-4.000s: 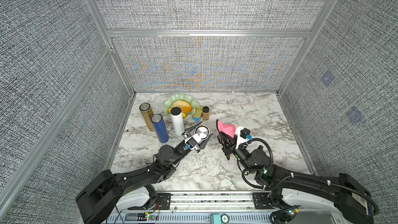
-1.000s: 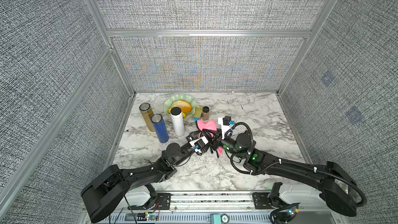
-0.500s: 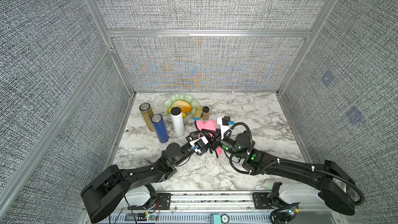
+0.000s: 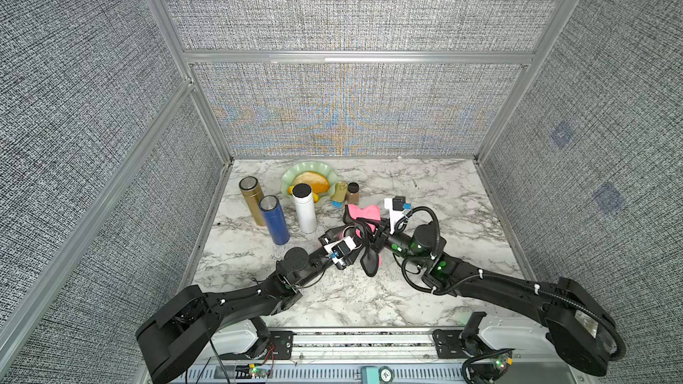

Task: Wipe the surface of the thermos
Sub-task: Wipe the dirt from the surface of the thermos.

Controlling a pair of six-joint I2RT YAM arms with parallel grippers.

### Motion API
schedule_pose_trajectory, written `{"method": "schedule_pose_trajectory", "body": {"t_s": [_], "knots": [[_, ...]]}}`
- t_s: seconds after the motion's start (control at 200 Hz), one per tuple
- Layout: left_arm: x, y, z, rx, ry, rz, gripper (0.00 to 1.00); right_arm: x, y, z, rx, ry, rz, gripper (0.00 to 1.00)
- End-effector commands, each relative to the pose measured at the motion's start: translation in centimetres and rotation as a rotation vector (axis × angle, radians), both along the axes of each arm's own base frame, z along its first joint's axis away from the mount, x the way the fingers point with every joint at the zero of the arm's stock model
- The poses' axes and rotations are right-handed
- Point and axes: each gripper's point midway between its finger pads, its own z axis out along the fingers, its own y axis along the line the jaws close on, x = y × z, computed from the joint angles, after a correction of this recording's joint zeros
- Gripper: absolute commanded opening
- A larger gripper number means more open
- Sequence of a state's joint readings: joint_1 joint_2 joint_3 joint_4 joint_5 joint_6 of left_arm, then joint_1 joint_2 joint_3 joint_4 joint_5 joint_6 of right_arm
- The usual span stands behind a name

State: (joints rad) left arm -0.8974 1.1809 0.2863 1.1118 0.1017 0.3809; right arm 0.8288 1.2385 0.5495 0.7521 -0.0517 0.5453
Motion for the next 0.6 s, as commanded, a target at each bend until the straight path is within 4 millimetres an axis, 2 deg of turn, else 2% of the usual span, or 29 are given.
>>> {"method": "schedule_pose_trajectory", "body": {"t_s": [0.0,0.145,0.31,0.475,0.595], "knots": [[-3.4,6.6,13.4,-0.574,-0.274,0.027,0.0,1.8,-3.0,-6.3,-0.148,0.136,-0.132,0.0],[-2.7,9.0,14.5,-0.714,-0.19,0.077,0.0,2.9,-3.4,-8.2,-0.187,0.108,-0.161,0.0],[-3.0,11.6,15.3,-0.888,-0.078,0.056,0.0,2.3,-1.9,-10.5,-0.183,0.089,-0.108,0.0],[-3.2,13.9,15.5,-1.025,0.011,0.041,0.0,-0.4,2.5,-9.5,-0.122,0.007,0.049,0.0],[-3.7,14.7,15.5,-1.066,0.041,0.013,0.0,-1.5,3.8,-7.9,-0.029,-0.049,0.125,0.0]]}}
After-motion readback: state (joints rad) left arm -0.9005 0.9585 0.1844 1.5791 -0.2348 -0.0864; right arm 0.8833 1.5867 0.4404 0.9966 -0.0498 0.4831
